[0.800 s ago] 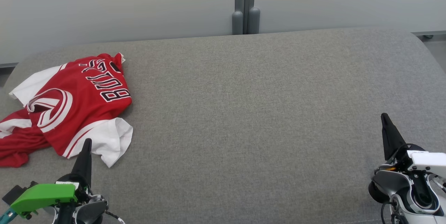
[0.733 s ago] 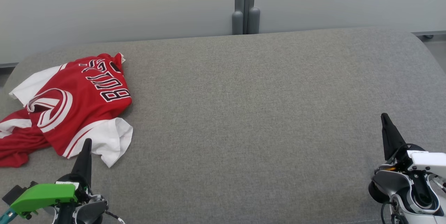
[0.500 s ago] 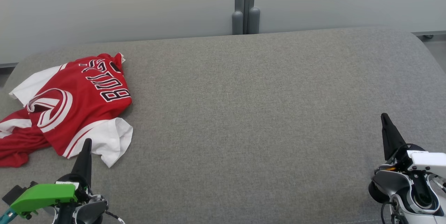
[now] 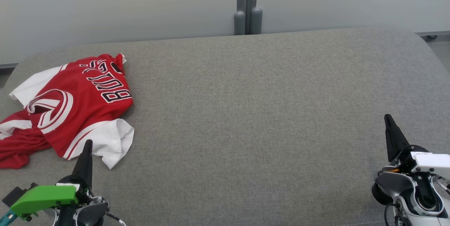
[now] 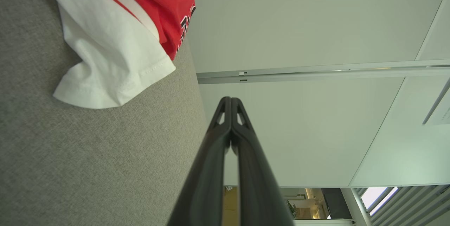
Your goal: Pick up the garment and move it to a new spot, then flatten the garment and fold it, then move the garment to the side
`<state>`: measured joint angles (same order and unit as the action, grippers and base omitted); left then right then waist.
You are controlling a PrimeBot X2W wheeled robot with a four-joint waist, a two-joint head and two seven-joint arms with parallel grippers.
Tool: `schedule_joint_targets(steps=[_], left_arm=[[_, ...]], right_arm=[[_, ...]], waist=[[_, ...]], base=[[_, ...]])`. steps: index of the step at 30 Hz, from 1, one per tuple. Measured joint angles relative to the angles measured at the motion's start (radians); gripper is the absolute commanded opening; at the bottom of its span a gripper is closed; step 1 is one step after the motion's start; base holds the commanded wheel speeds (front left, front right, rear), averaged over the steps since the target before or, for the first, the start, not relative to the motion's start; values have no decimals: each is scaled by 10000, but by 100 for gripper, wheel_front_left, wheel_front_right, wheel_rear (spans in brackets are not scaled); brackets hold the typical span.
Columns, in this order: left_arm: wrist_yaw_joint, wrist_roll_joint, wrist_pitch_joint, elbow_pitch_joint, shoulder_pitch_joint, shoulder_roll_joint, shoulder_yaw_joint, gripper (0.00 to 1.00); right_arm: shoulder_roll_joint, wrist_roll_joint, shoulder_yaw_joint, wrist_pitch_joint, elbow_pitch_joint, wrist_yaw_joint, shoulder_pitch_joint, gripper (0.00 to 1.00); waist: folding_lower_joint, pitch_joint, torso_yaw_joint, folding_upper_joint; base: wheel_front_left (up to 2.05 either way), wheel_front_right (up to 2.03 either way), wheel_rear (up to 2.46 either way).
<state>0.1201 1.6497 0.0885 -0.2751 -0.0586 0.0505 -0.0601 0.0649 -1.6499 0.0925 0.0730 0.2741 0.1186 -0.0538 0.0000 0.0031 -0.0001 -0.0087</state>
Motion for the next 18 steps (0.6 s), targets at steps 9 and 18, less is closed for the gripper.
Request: schedule_joint_targets(steps=[9,18], left_arm=[[0,0,0,0,0,0,-4,0],[0,0,0,0,-1,-2,-6,0]], right_arm=[[-2,17,6,42,0,0,0,0],[-4,29,12,42,0,0,0,0]], waist=[[0,0,0,0],[0,0,0,0]], base=[[0,0,0],[0,0,0]])
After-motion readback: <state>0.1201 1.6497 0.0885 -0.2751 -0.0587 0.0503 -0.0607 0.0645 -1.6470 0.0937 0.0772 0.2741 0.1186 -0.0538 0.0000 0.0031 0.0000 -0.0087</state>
